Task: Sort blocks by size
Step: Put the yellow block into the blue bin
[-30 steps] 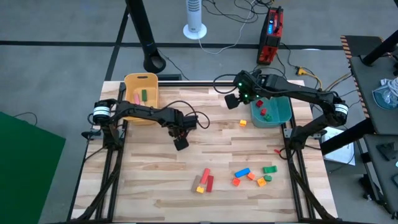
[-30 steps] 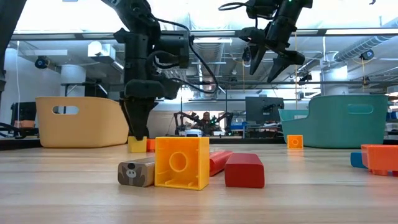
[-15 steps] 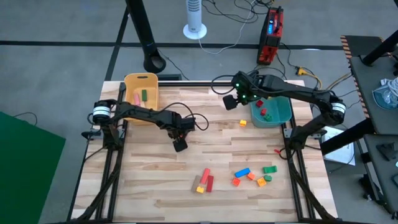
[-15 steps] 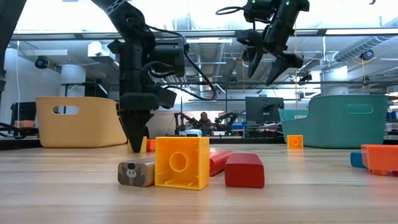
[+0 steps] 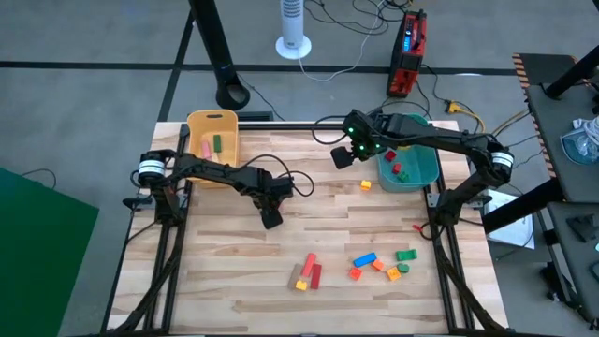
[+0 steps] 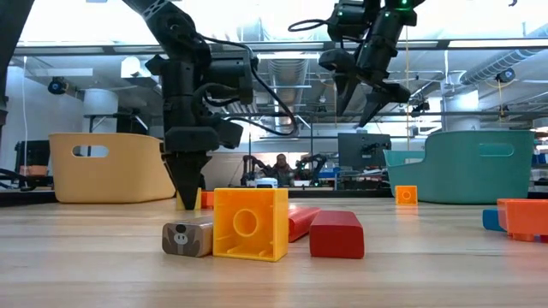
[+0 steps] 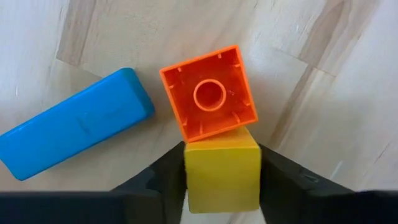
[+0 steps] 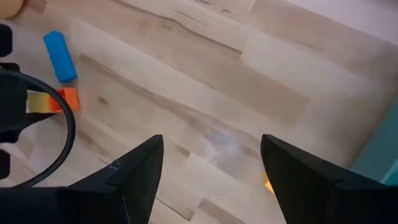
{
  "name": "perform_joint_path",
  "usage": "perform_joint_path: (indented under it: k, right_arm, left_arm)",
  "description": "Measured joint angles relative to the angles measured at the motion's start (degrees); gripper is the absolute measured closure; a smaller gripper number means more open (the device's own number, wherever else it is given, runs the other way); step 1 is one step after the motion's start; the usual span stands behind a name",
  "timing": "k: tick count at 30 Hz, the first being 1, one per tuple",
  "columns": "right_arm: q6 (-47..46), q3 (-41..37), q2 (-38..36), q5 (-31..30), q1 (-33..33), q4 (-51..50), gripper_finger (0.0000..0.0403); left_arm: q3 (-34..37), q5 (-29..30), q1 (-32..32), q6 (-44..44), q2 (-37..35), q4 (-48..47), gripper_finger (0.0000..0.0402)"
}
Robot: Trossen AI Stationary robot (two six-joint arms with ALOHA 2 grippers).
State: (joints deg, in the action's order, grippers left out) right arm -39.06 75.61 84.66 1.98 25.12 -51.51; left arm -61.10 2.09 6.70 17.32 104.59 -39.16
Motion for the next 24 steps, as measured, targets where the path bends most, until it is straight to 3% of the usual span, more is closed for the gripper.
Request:
perform_joint_path:
  k: [3, 11, 18, 24]
  right_arm:
    - [1.8, 0.0, 0.0, -0.2, 0.0, 0.0, 0.0152]
    - [5.5, 0.0, -0.5, 1.2, 0.0, 0.0, 0.0177]
    - [10.7, 0.0, -2.7, 1.1, -1.3, 5.0, 0.0199]
    - [13.8, 0.0, -7.7, 1.1, -4.9, 9.9, 0.0216]
  left_arm:
    - [0.0, 0.0, 0.0, 0.2, -0.1, 0.0, 0.0282]
    - [-1.4, 0.1, 0.1, 1.4, -1.1, -5.3, 0.0276]
    - [-7.7, 1.9, 0.1, 1.2, -5.1, -6.9, 0.0274]
    - [-17.4, 1.9, 0.1, 1.7, -10.8, -9.4, 0.0274]
